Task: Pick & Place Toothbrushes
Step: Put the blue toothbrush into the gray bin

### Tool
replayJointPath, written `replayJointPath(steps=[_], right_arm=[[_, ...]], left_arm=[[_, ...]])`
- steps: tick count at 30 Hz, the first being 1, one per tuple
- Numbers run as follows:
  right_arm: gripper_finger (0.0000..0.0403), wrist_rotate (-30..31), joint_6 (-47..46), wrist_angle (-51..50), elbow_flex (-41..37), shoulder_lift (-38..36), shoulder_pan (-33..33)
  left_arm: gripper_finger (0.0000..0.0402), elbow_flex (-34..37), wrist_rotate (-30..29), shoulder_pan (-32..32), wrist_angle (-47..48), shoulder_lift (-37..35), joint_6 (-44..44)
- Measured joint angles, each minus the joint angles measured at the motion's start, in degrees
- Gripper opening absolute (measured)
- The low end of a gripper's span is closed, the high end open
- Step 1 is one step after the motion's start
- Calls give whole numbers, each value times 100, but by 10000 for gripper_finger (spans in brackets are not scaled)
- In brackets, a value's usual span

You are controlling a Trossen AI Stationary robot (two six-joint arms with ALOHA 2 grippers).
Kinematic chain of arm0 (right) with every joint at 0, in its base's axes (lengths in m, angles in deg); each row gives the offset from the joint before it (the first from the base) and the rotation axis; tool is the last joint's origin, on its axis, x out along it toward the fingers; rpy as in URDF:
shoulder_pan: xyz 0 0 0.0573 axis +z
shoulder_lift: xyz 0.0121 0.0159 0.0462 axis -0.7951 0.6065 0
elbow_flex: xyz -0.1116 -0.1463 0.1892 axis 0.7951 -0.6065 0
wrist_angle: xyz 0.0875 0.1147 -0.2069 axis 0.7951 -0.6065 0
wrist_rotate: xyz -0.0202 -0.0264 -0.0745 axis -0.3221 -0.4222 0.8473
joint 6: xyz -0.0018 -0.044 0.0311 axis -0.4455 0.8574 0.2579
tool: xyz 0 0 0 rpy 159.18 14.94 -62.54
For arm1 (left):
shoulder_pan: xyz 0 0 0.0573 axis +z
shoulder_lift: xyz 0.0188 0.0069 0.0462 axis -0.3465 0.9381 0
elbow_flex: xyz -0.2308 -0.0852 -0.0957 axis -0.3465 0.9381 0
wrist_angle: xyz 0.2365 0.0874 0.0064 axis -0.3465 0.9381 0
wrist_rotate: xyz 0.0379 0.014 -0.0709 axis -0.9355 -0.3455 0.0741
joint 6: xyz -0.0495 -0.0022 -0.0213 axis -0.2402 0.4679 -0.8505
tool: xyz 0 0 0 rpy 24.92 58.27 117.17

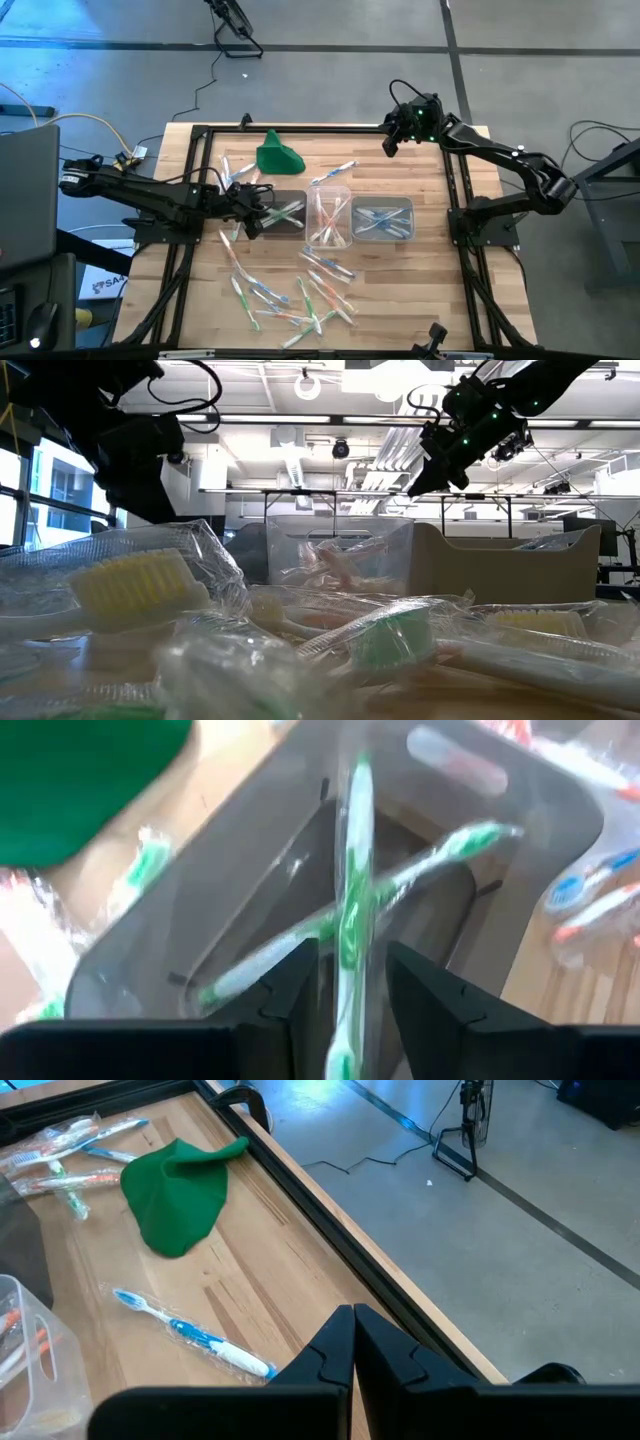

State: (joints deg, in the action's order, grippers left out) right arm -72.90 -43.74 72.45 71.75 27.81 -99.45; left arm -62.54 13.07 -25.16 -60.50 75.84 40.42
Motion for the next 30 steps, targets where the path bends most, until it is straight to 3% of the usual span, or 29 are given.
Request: replayJointPath(steps=[13,22,26,30], right_arm=[[2,-15,0,0,0,0,2],[2,-20,0,0,0,0,2],[2,-135,1,3,0,0,2],[2,-455,7,135,0,0,62]], left_arm=[[113,-2,-693,2,-880,-229,1023],[49,-2,-914,4,-820,-597,1055],[11,-2,-922,4,-753,-741,1575],[5,-3,-920,80,-757,-961,2068]])
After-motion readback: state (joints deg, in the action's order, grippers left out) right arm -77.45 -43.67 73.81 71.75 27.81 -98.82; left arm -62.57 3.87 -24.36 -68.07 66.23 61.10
